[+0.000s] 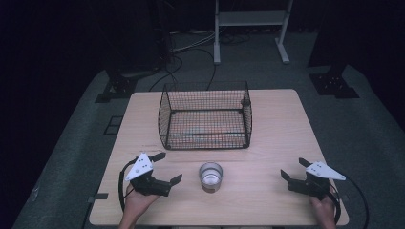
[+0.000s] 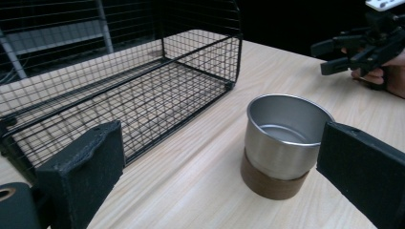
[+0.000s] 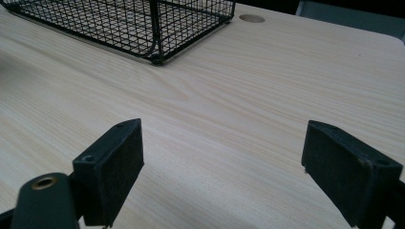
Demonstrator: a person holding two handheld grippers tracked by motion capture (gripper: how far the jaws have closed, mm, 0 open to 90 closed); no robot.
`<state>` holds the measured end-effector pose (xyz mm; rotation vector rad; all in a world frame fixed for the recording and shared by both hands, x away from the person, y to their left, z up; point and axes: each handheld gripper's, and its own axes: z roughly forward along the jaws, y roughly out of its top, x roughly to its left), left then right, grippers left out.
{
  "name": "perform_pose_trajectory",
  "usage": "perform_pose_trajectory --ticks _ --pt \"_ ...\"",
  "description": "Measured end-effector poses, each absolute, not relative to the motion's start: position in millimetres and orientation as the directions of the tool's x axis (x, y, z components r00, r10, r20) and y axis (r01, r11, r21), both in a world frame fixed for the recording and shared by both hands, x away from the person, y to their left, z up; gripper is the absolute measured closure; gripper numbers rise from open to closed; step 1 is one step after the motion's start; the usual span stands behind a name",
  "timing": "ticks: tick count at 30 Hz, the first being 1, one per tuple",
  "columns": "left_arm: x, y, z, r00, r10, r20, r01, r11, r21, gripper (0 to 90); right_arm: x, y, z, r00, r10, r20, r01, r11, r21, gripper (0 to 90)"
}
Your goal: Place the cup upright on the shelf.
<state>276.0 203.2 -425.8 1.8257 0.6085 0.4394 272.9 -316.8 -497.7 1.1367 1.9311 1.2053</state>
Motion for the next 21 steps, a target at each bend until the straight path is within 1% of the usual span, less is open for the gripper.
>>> perform_pose_trajectory --ticks 10,21 --pt "277 183 -417 0.846 0.532 0.019 0.179 -0.317 0.931 1.5 273 -317 -498 -0.465 0.885 -0.037 0.352 0.223 0.909 13.5" --pt "279 169 -411 0.876 0.482 0.032 0.164 -0.360 0.919 1.5 273 -318 -498 -0.463 0.885 -0.036 0.350 0.220 0.910 13.5"
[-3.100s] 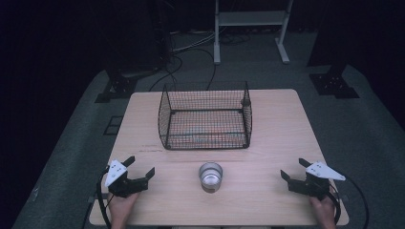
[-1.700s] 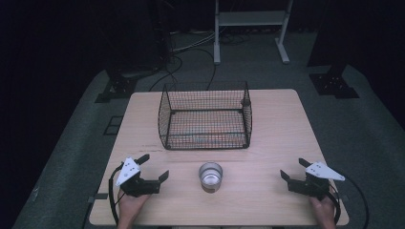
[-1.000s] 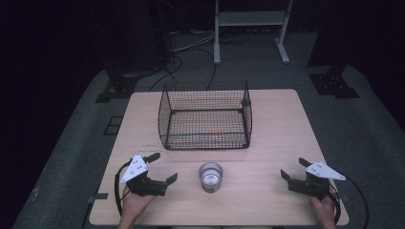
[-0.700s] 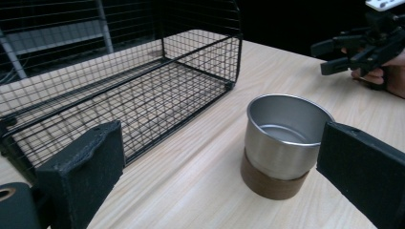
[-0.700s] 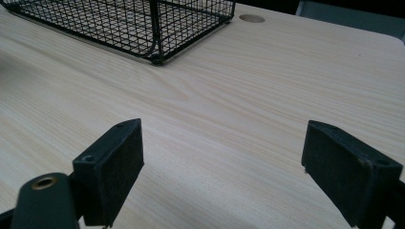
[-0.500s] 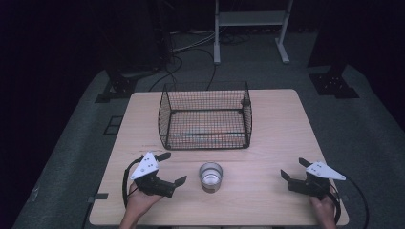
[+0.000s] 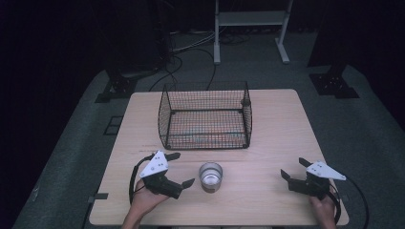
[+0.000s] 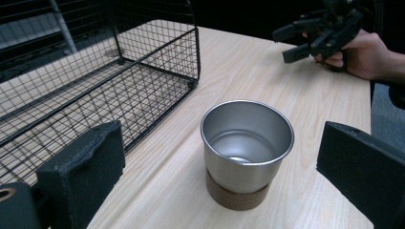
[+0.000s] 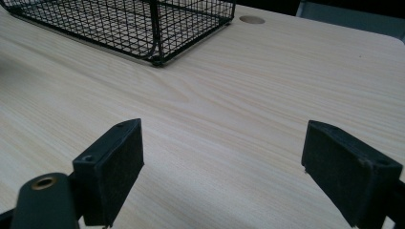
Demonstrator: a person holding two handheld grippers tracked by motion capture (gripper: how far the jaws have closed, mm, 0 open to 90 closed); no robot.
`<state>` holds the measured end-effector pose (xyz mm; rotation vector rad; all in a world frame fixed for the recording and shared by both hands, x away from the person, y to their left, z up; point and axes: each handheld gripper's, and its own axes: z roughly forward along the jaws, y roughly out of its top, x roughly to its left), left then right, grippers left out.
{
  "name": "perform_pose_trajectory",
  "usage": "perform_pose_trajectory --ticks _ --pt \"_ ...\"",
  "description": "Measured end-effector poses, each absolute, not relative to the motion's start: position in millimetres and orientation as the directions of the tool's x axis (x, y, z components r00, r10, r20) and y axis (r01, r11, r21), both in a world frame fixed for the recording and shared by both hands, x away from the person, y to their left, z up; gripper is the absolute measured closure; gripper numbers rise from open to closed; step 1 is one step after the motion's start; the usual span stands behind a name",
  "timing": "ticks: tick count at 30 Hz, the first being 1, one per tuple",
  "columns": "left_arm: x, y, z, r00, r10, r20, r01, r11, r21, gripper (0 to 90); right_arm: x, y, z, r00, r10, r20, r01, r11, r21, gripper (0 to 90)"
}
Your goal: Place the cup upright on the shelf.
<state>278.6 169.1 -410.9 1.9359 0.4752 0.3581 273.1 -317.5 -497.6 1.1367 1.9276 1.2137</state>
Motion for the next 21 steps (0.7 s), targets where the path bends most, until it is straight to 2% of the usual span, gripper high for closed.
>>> perform_pose_trajectory --ticks 9,21 --pt "282 150 -414 0.904 0.424 0.045 0.155 -0.425 0.892 1.5 273 -317 -498 -0.464 0.885 -0.037 0.347 0.220 0.912 13.5" --pt "289 131 -428 0.918 0.397 0.023 0.186 -0.479 0.858 1.5 273 -318 -498 -0.467 0.884 -0.037 0.345 0.221 0.912 13.5"
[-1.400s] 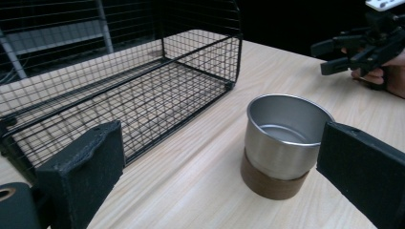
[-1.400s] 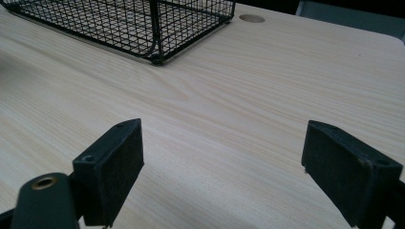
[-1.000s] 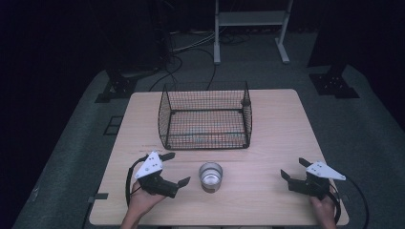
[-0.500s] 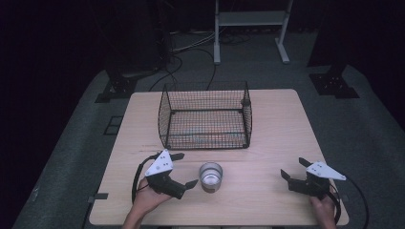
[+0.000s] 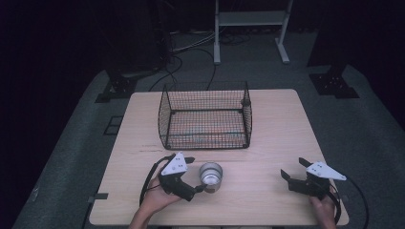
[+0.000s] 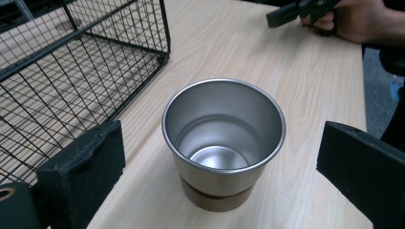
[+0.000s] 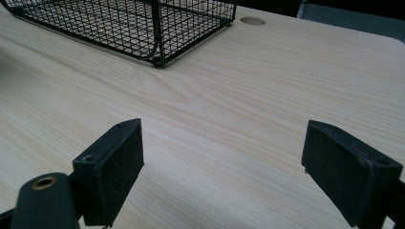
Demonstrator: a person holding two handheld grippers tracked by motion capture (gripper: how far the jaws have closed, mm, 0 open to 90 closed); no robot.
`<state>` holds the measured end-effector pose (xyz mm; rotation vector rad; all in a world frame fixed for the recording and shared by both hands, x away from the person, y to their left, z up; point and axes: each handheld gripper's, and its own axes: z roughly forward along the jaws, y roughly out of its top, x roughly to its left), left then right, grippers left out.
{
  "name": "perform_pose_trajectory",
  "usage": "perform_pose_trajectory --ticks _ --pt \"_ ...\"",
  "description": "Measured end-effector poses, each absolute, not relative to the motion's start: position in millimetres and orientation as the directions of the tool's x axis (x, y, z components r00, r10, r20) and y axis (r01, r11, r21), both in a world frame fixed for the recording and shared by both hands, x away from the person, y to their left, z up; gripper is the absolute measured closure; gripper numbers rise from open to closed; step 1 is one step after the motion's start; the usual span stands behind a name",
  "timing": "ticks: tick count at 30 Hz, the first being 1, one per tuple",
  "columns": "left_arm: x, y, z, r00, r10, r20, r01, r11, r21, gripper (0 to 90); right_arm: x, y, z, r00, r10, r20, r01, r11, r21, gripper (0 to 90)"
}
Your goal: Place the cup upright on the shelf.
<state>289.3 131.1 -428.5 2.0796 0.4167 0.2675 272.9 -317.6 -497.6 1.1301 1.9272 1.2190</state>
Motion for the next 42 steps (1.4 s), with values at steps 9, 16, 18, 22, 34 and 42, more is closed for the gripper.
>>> perform_pose_trajectory --ticks 9,16,18,22,34,42 --pt "293 121 -439 0.922 0.386 0.020 0.198 -0.516 0.834 1.5 273 -318 -498 -0.469 0.882 -0.037 0.344 0.221 0.913 13.5" --pt "297 116 -448 0.926 0.378 0.008 0.212 -0.536 0.817 1.5 273 -318 -498 -0.470 0.882 -0.037 0.344 0.221 0.913 13.5" --pt "298 115 -450 0.925 0.379 0.007 0.216 -0.544 0.811 1.5 273 -318 -498 -0.469 0.882 -0.036 0.344 0.221 0.913 13.5" --pt "302 111 -457 0.925 0.379 -0.002 0.230 -0.557 0.798 1.5 273 -318 -498 -0.470 0.882 -0.036 0.343 0.220 0.913 13.5" --pt "308 101 -461 0.930 0.367 -0.006 0.235 -0.584 0.777 1.5 273 -318 -498 -0.470 0.882 -0.035 0.343 0.219 0.913 13.5" --pt "312 94 -462 0.934 0.357 0.001 0.228 -0.600 0.766 2.7 273 -318 -498 -0.470 0.882 -0.035 0.343 0.220 0.913 13.5"
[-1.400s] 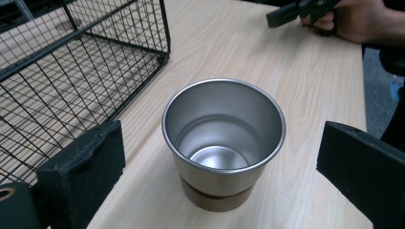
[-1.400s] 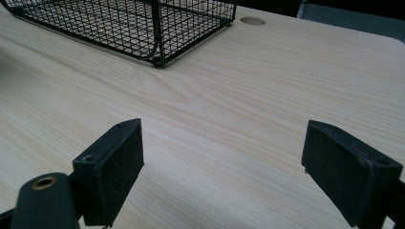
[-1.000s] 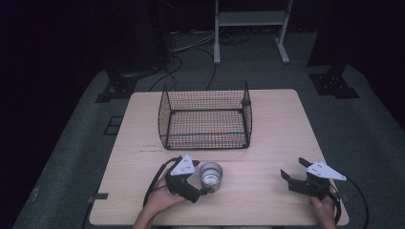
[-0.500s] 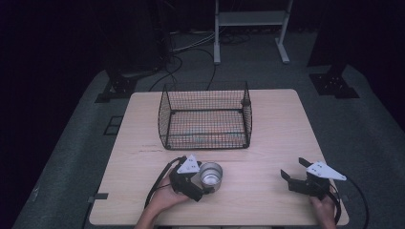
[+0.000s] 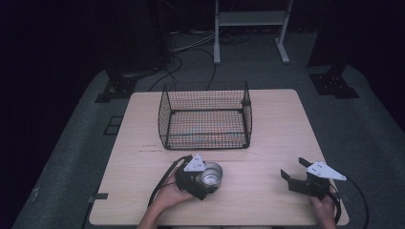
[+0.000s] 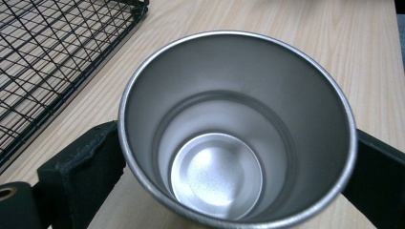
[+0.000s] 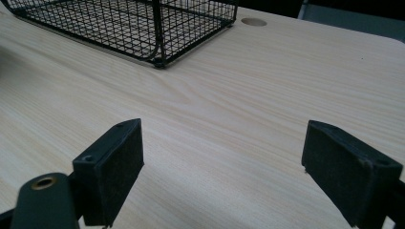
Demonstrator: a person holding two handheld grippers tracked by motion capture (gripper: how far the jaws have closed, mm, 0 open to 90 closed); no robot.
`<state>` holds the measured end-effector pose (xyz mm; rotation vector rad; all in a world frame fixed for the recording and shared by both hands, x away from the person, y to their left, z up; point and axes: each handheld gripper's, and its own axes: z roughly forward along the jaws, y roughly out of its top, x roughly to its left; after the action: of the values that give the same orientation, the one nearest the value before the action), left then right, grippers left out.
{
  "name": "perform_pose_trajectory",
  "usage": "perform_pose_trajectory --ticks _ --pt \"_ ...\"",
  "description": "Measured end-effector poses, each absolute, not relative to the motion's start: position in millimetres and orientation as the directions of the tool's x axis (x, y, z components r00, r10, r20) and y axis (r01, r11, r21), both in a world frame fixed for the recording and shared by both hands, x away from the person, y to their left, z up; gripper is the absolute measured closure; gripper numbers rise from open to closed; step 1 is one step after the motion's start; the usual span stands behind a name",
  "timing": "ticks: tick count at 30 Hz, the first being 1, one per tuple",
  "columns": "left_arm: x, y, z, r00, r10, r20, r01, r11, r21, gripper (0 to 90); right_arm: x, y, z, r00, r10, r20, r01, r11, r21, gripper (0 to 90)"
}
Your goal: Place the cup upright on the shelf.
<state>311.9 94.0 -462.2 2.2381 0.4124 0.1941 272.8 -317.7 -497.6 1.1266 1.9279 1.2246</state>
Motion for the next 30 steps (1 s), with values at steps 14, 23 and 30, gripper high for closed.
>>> perform_pose_trajectory --ticks 14,23,30 --pt "315.2 89.1 -463.0 0.946 0.324 -0.004 0.214 -0.614 0.760 17.0 272.7 -318.0 -497.6 -0.471 0.881 -0.033 0.341 0.217 0.914 13.5" --pt "315.5 89.4 -462.6 0.947 0.322 -0.006 0.213 -0.614 0.760 17.7 272.8 -318.2 -497.6 -0.472 0.881 -0.032 0.342 0.217 0.915 13.5" --pt "315.2 90.9 -457.0 0.948 0.318 -0.009 0.209 -0.602 0.771 17.8 272.7 -318.1 -497.6 -0.472 0.881 -0.032 0.342 0.216 0.915 13.5"
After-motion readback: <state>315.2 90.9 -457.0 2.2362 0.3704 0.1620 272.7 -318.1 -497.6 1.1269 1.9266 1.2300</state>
